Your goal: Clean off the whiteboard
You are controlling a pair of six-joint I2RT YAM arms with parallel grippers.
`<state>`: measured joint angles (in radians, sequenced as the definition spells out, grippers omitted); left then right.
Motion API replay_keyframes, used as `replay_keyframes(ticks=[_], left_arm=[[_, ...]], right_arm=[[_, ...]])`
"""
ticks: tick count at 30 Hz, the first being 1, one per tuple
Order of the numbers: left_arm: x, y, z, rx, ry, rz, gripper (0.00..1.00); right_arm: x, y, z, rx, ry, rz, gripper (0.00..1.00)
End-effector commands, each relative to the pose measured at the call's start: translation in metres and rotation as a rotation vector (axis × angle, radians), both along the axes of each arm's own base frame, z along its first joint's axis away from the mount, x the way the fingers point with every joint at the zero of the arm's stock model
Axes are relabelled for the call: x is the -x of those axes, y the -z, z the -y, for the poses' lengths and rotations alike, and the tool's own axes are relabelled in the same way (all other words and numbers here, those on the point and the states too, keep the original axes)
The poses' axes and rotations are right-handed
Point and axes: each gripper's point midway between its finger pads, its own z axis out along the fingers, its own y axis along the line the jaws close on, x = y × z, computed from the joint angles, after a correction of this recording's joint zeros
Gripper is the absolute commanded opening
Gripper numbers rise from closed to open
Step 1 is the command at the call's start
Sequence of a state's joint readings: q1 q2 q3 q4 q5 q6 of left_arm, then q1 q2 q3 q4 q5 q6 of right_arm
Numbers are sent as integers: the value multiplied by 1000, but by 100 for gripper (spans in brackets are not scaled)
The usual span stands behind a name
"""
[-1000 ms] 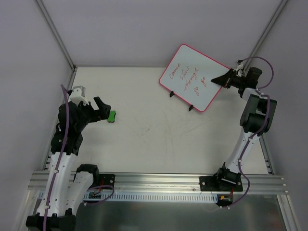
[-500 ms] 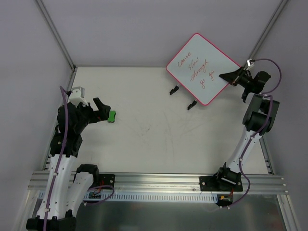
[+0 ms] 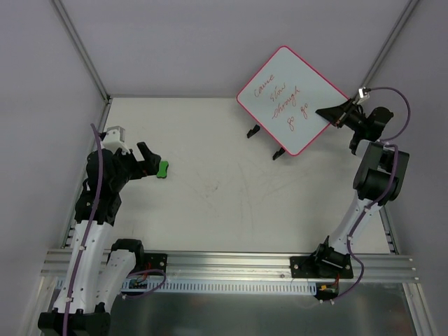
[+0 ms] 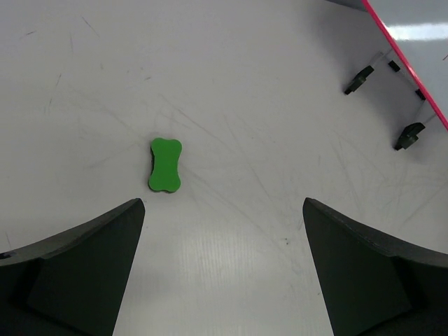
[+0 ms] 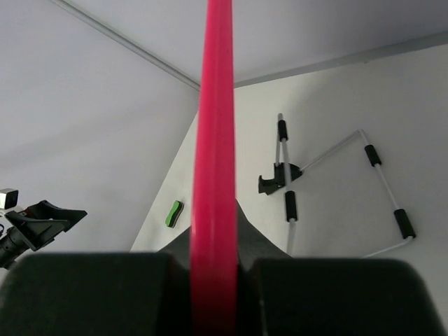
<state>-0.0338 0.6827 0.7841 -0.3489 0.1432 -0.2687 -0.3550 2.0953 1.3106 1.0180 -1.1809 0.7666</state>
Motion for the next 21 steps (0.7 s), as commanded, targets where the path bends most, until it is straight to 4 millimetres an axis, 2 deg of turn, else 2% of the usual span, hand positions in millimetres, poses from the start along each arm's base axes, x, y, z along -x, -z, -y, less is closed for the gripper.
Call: replay_keyframes(ticks=[1, 4, 5, 6, 7, 8, 9, 10, 12, 13, 17, 21], left_arm=[[-4, 13, -2, -19, -12, -30, 99], [-7, 27, -3, -22, -18, -79, 99], [-8, 35, -4, -25, -21, -103, 99], [-9, 40, -5, -29, -27, -119, 99], [-10, 44, -7, -33, -36, -131, 99], [-13, 50, -7, -36, -38, -154, 99], [-14, 52, -8, -39, -42, -164, 99], [-15, 55, -10, -45, -53, -173, 99], [-21, 62, -14, -64, -71, -201, 99], [-22, 65, -14, -65, -69, -212, 99], [-32, 78, -10, -45, -65, -254, 99], [-41, 94, -8, -21, -70, -289, 99]], right_arm=[[29, -94, -34, 104, -27, 309, 0], [45, -92, -61, 103, -52, 314, 0], [51, -83, -67, 93, -49, 289, 0], [58, -88, -76, 96, -55, 306, 0], [63, -86, -93, 95, -80, 310, 0], [66, -84, -99, 90, -78, 305, 0], [73, -73, -108, 85, -85, 282, 0], [82, -75, -122, 85, -108, 293, 0], [89, -70, -134, 89, -107, 297, 0], [98, -62, -148, 85, -130, 283, 0], [116, -45, -173, 93, -162, 270, 0], [126, -30, -189, 103, -167, 260, 0]])
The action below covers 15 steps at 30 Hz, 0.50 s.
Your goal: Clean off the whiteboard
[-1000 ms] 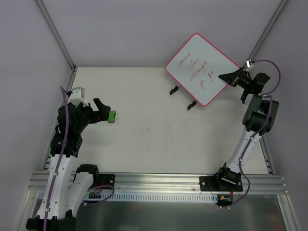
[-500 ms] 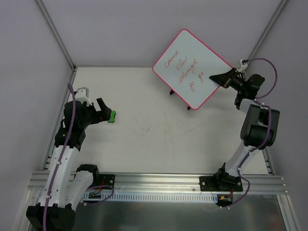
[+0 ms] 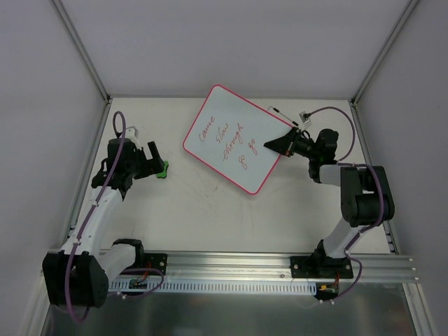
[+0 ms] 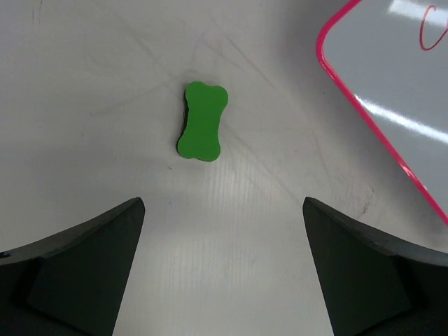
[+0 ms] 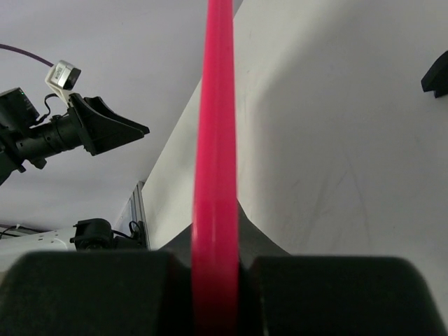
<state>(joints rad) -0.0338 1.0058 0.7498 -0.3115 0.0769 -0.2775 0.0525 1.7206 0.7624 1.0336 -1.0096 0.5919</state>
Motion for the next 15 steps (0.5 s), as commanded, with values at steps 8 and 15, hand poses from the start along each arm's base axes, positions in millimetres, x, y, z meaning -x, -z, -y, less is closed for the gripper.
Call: replay_keyframes(ticks=[8, 15], left_arm=[[-32, 33, -1, -12, -28, -17, 99], [-49, 54, -3, -66, -14, -79, 94]], right_arm=[[5, -37, -25, 19, 41, 258, 0], [0, -27, -33, 19, 31, 245, 0]])
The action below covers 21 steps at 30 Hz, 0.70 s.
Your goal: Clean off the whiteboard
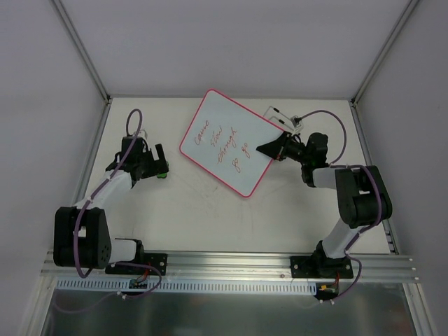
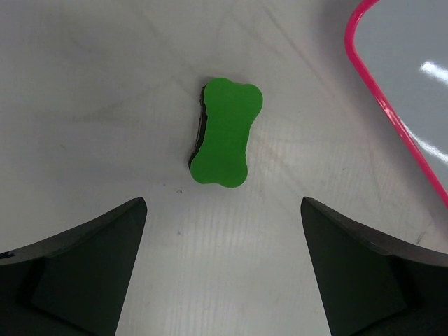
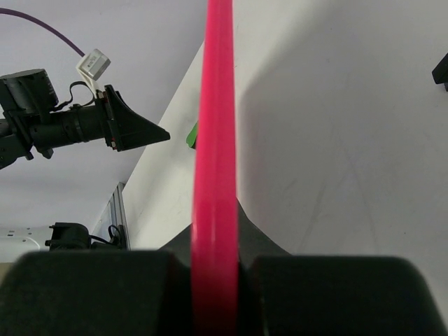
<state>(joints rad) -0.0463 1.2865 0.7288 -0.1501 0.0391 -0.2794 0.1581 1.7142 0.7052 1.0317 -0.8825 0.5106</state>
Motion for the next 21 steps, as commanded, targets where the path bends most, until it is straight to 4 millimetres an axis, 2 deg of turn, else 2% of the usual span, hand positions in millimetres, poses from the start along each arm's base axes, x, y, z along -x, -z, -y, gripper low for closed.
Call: replay_keyframes(ticks=[1, 5, 10, 14, 16, 21], left_arm=[[-24, -12, -1, -38, 8, 59, 93], [-30, -5, 0, -40, 13, 31, 86], [-32, 7, 3, -44, 22, -4, 85], [-36, 8, 5, -48, 32, -9, 83], [-37, 11, 5, -52, 37, -18, 77], [-37, 19, 8, -60, 55, -40, 73]], right_arm=[[-11, -46, -4, -31, 8, 221, 0], [-15, -36, -4, -26, 18, 199, 0], [-19, -23, -3, -14, 27, 183, 0], [-21, -18, -3, -12, 31, 178, 0], [-21, -16, -2, -10, 34, 175, 0], [-21, -11, -3, -14, 27, 158, 0]])
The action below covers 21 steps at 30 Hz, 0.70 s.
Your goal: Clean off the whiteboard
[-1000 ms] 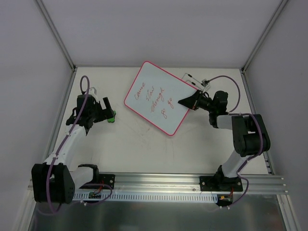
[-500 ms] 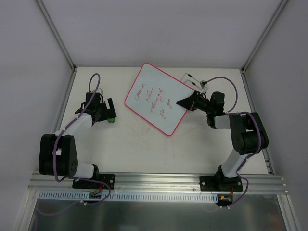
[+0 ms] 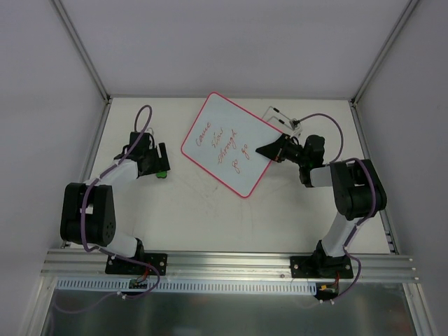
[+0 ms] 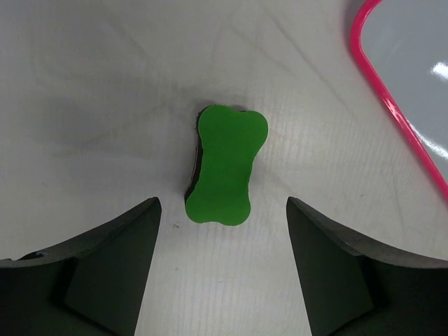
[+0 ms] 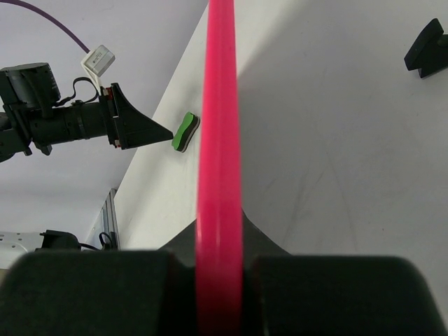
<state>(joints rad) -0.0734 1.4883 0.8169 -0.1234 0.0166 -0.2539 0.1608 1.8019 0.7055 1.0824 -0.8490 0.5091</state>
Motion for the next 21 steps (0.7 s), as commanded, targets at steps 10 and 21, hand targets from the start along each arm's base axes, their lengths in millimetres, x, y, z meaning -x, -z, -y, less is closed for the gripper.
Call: replay_keyframes(ticks=[10, 21], left_arm=[[-19, -7, -1, -62, 20, 36, 71], [-24, -2, 0, -75, 42, -1, 65]], right_arm=[[-10, -27, -3, -32, -1, 189, 0], [-8, -28, -3, -37, 1, 190, 0]])
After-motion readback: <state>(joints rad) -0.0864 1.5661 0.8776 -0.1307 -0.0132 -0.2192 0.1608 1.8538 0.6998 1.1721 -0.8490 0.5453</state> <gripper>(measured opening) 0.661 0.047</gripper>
